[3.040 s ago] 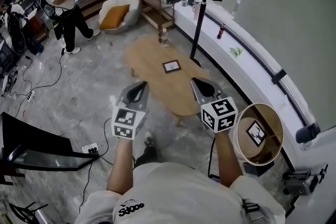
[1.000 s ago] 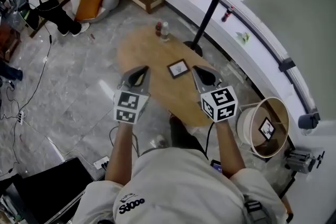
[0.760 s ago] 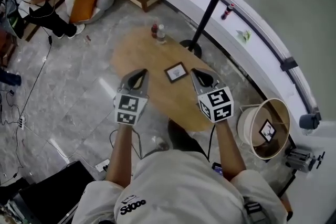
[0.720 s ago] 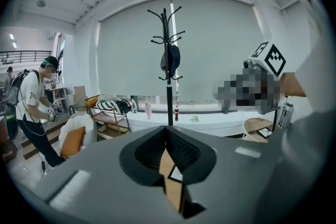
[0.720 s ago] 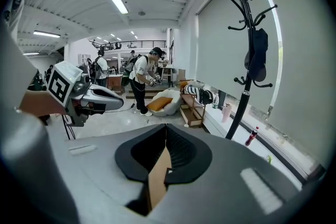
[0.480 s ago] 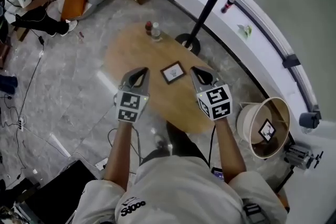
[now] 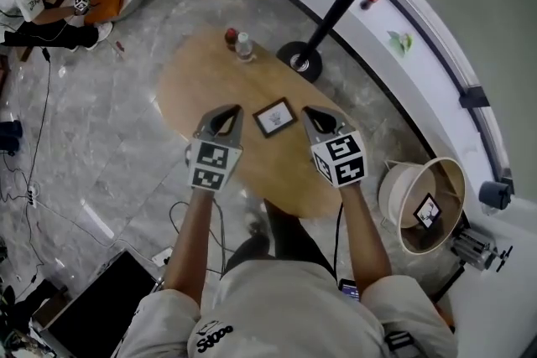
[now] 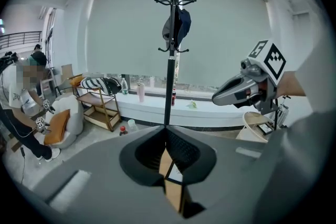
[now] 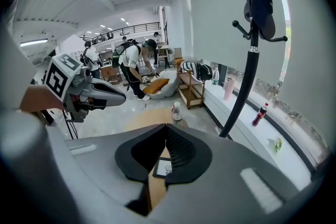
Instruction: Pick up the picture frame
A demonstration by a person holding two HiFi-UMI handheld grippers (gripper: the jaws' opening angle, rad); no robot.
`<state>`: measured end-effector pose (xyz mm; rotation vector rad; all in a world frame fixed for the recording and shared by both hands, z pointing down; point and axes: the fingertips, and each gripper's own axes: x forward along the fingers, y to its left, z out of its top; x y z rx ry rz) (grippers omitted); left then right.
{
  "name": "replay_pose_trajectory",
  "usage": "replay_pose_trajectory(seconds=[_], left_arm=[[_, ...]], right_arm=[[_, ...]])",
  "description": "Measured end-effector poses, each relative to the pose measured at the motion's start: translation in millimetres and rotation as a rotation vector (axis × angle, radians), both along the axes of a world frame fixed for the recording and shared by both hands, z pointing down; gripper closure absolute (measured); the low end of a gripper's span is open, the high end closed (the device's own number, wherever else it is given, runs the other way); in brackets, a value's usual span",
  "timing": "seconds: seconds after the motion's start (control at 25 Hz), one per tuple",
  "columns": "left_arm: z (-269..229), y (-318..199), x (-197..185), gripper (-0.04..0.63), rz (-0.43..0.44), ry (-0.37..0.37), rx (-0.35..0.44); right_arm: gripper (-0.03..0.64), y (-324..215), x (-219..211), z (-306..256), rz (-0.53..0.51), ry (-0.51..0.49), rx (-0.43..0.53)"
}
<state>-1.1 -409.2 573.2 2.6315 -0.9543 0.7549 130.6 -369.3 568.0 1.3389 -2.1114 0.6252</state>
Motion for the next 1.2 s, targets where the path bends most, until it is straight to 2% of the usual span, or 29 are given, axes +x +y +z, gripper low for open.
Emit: replay_pose_trajectory(seconds=[0.24, 0.52, 0.68, 0.88, 0.96, 1.2], left_arm=[[43.2, -13.7, 18.1, 0.583, 0.025, -0.021, -0.064], [100.8, -17.4, 27.3, 0.580, 0.015, -0.032, -0.162], [140.0, -16.2, 32.5, 0.554, 0.023, -0.043, -0.229], [191.8, -16.7, 31.0, 0.544, 0.017, -0.107, -0.285], [213.6, -14.7, 29.2, 0.540, 0.005, -0.128, -0.308], [272.2, -4.7, 27.1, 0.529, -0.052, -0.122, -0.406]], right_arm=[[0.611, -19.5, 8.9, 42.4, 0.003, 0.006, -0.049], [0.609, -30.1, 18.7, 95.6, 0.014, -0.004, -0.124], [0.597, -33.5, 23.2, 133.1, 0.019, -0.009, -0.179], [0.583, -38.2, 24.9, 178.1, 0.026, -0.019, -0.248], [0.574, -37.9, 25.3, 197.7, 0.028, -0.019, -0.280], [0.572, -41.4, 25.3, 250.6, 0.043, -0.023, -0.345]])
